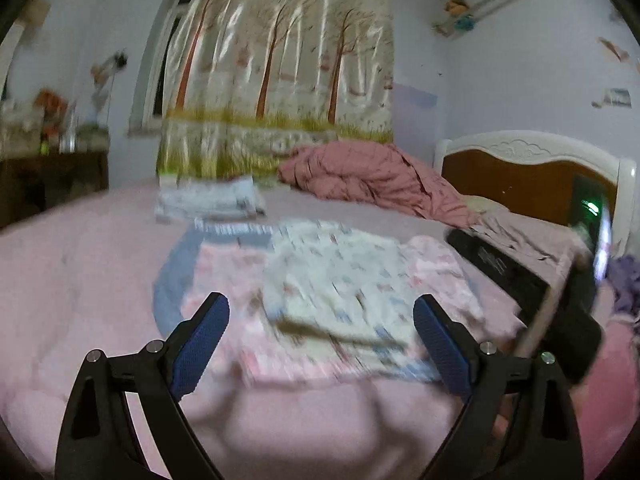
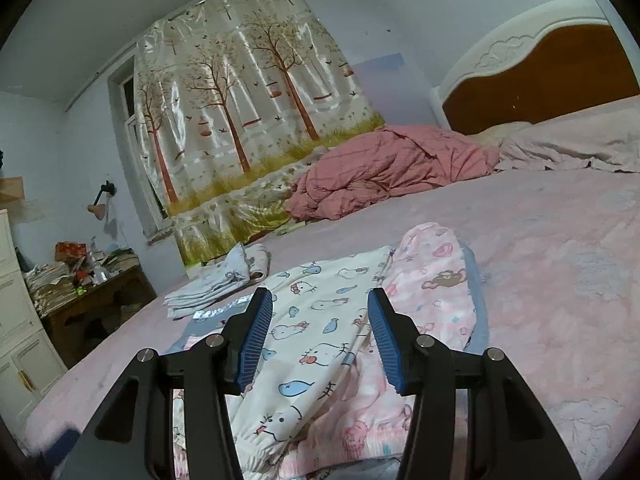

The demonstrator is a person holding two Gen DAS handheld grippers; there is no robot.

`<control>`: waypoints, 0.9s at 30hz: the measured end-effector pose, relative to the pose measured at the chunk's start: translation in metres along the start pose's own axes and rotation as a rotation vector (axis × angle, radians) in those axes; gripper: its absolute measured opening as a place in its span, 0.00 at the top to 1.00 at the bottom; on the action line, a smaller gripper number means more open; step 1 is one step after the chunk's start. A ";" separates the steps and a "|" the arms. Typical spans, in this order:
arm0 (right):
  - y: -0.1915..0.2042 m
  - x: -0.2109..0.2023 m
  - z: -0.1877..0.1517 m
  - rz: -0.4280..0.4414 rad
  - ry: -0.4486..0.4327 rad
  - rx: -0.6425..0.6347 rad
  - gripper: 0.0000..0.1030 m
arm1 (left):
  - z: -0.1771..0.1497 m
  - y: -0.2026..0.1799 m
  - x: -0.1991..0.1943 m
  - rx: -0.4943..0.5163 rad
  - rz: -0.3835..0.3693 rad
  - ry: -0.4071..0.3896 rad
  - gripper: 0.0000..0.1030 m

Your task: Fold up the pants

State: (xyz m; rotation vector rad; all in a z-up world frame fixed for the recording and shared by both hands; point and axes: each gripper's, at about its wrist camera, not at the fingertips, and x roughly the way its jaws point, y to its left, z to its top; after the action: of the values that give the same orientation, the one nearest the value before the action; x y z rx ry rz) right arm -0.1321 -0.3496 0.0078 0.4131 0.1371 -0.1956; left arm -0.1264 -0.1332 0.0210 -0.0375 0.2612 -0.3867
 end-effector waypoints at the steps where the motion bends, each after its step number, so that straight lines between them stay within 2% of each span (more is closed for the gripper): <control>1: 0.001 -0.001 -0.002 -0.008 -0.004 -0.011 0.50 | 0.005 0.004 0.004 0.019 0.000 -0.020 0.09; 3: 0.000 -0.002 -0.004 -0.017 -0.010 -0.018 0.49 | 0.016 0.015 0.012 0.055 0.025 -0.052 0.08; 7: -0.007 -0.003 -0.005 0.003 -0.022 0.016 0.48 | 0.041 0.036 0.033 0.110 -0.038 -0.024 0.08; 9: -0.008 -0.005 -0.005 0.010 -0.035 0.023 0.48 | 0.052 0.040 0.037 0.146 -0.051 -0.041 0.07; 11: -0.008 -0.005 -0.006 0.005 -0.041 0.015 0.47 | 0.062 0.038 0.044 0.202 -0.063 -0.071 0.01; 14: -0.007 -0.002 -0.008 -0.003 -0.030 0.002 0.47 | 0.069 0.031 0.060 0.282 -0.027 -0.078 0.01; 16: -0.006 0.000 -0.009 -0.005 -0.024 0.000 0.47 | 0.070 0.026 0.072 0.337 -0.019 -0.051 0.01; 19: -0.006 0.002 -0.010 -0.005 -0.019 -0.002 0.46 | 0.068 0.015 0.085 0.447 -0.016 0.047 0.01; 20: -0.006 0.002 -0.011 -0.004 -0.018 -0.004 0.45 | 0.065 0.012 0.084 0.466 -0.014 0.057 0.01; 24: -0.003 0.002 -0.012 -0.003 -0.022 -0.020 0.42 | 0.050 0.007 0.065 0.478 -0.005 0.050 0.01; 27: 0.001 -0.001 -0.013 -0.005 -0.035 -0.041 0.38 | 0.040 0.008 0.045 0.423 0.004 0.036 0.01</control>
State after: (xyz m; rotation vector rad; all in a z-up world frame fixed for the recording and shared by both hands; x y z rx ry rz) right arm -0.1336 -0.3427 -0.0034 0.3685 0.1074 -0.2044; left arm -0.0729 -0.1433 0.0477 0.3855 0.2111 -0.4323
